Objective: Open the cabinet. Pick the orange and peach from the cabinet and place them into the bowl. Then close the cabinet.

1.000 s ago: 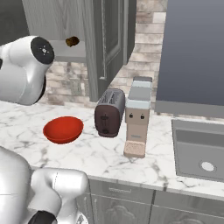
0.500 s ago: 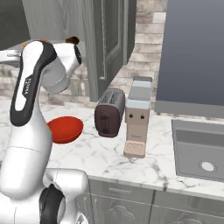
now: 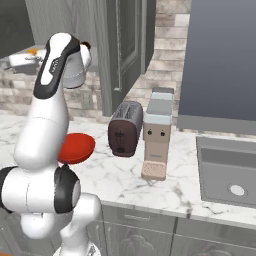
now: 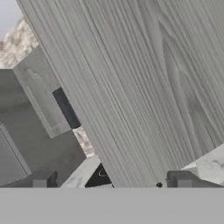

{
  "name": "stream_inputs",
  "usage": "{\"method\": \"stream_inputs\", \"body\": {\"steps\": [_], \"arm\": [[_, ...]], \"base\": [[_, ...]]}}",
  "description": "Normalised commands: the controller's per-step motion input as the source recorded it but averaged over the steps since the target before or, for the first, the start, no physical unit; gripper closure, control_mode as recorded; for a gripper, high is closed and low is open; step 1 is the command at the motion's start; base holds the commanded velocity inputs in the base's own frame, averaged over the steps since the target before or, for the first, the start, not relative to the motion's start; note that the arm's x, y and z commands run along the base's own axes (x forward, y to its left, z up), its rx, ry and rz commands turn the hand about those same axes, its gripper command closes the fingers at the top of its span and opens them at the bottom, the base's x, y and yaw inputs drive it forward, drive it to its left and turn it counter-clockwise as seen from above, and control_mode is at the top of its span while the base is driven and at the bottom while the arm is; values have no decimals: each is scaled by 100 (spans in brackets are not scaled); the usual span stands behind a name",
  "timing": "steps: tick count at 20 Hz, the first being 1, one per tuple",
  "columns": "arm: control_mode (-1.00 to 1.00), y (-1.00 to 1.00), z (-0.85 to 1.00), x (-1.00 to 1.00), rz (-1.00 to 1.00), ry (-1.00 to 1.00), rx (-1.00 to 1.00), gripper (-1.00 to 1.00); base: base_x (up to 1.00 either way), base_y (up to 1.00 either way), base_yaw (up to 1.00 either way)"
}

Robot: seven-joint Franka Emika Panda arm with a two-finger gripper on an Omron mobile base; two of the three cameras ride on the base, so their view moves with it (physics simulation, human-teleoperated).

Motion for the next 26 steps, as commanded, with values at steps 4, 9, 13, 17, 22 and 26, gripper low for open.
{"method": "stream_inputs", "body": {"steps": [4, 9, 13, 17, 22, 26], "arm": [[-100, 35, 0, 15, 24, 0, 0, -100], [-100, 38, 0, 5, 21, 0, 0, -100], [-100, 47, -4, -1, 16, -4, 0, -100], [-100, 49, -6, -13, 13, -6, 0, -100], [-100, 42, -4, -27, 11, -8, 0, -100], [-100, 27, 0, -43, 9, -8, 0, -100]], "base": [[0, 0, 0], [0, 0, 0], [0, 0, 0], [0, 0, 0], [0, 0, 0], [0, 0, 0]]}}
